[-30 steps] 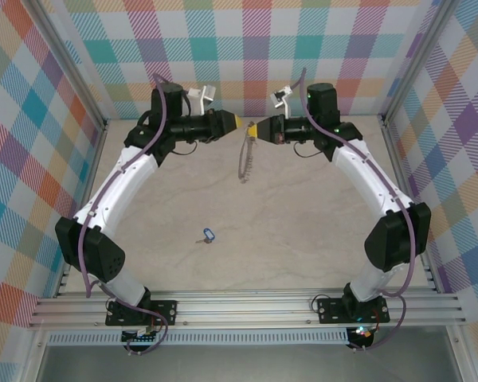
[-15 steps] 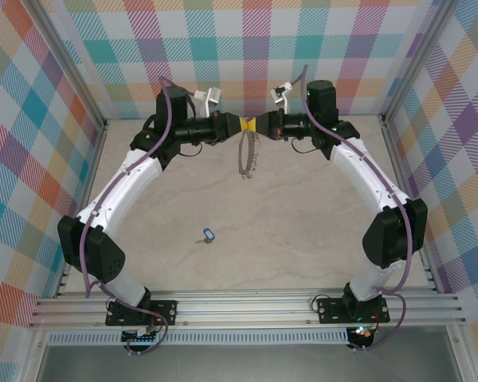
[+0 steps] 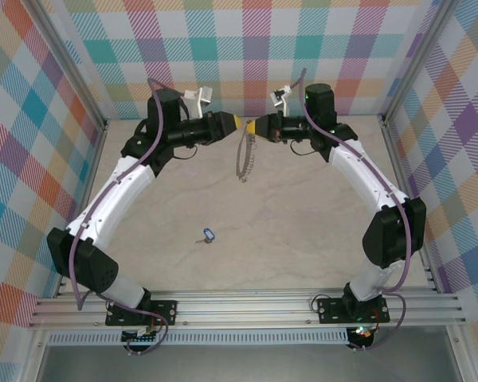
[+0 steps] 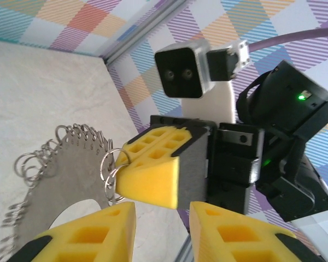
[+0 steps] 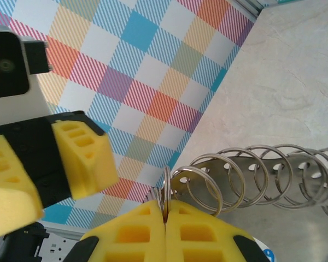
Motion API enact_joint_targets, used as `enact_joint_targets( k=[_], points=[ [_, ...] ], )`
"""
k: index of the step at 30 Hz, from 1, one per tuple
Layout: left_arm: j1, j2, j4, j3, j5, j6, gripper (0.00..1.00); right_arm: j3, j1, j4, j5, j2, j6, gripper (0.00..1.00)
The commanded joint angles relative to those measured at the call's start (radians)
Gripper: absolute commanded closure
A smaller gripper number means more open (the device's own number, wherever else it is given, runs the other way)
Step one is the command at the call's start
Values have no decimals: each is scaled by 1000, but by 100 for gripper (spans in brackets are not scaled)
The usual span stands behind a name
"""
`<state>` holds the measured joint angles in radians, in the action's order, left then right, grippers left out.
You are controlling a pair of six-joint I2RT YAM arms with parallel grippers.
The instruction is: Put the keys on the keyring
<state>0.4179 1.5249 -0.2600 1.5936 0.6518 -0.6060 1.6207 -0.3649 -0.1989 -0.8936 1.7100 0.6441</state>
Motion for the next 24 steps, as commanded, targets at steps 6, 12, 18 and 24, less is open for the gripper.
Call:
enact_joint_targets(
  k=[6,12,18,24],
  points=[
    [11,-17,36,-21,-22,-2,68,6,3,81,-26,-49,44,100],
    [12,-9,66,-30,-6,-20,68,14,3,117,-42,-49,79,100],
    [13,4,82,-27,12,-34,68,19,3,144,-52,-46,104,100],
    [16,11,88,-27,13,-40,68,24,2,164,-63,-44,121,100]
  ],
)
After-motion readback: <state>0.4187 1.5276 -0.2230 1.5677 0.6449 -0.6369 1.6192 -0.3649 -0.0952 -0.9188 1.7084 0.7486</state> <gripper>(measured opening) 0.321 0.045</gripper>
